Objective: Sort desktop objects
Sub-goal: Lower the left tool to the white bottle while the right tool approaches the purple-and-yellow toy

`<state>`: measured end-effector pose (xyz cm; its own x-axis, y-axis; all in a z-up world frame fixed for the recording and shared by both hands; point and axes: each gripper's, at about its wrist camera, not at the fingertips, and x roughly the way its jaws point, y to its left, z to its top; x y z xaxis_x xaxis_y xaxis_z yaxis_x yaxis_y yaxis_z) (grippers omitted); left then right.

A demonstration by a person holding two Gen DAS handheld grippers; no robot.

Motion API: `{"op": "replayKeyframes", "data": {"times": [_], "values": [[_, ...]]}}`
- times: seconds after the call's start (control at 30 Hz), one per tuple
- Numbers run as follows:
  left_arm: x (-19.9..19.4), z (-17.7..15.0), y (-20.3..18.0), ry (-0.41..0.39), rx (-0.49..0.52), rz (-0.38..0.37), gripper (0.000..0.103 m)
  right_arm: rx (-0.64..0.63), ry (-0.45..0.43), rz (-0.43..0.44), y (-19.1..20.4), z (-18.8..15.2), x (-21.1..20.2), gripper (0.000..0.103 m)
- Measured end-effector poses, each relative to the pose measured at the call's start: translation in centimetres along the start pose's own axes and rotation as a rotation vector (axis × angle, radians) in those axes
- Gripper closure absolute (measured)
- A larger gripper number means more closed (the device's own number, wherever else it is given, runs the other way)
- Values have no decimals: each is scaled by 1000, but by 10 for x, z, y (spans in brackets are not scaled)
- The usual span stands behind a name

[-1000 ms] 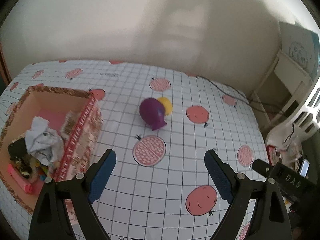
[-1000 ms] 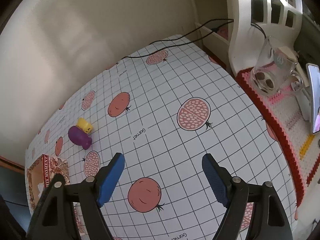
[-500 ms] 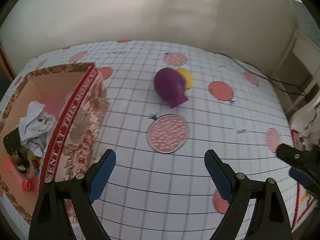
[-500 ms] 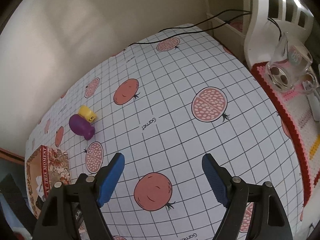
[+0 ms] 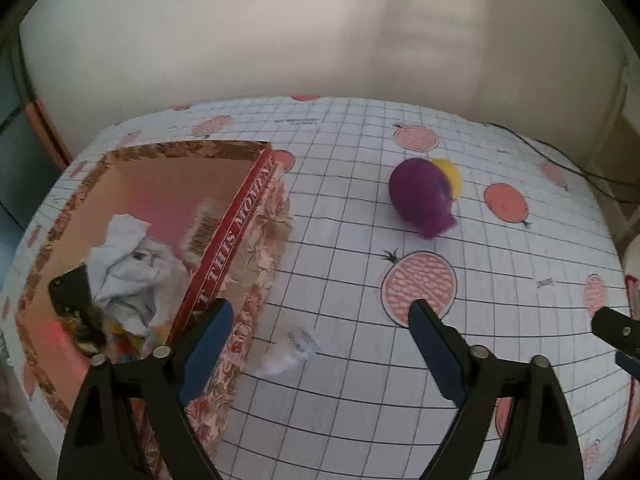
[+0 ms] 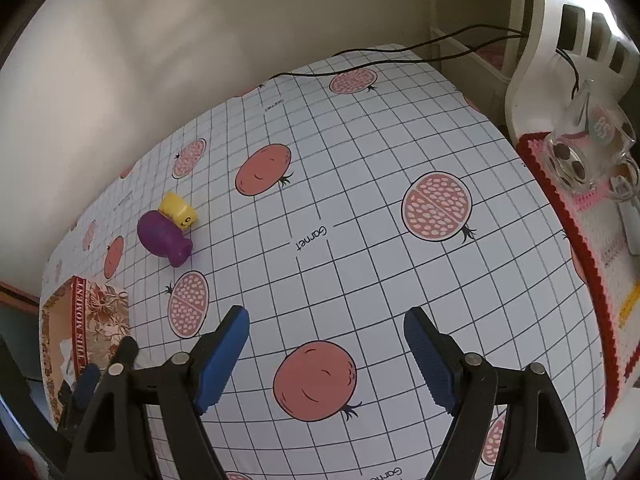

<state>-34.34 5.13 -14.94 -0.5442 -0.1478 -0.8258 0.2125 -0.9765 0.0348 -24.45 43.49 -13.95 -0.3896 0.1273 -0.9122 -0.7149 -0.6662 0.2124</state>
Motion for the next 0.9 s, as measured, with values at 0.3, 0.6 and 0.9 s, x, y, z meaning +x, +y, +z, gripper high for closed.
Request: {"op": "replayKeyframes", "data": {"times": [0.3, 0.6, 0.9], "values": [[5, 1, 6, 10, -28, 21, 15, -25, 7, 2, 9, -2, 3, 21], [14, -14, -33, 71, 100, 62, 15, -37, 20, -5, 12, -4, 7, 21], [36, -22, -28, 114, 132, 149, 19, -69, 29, 0, 25, -6, 13, 21]]}}
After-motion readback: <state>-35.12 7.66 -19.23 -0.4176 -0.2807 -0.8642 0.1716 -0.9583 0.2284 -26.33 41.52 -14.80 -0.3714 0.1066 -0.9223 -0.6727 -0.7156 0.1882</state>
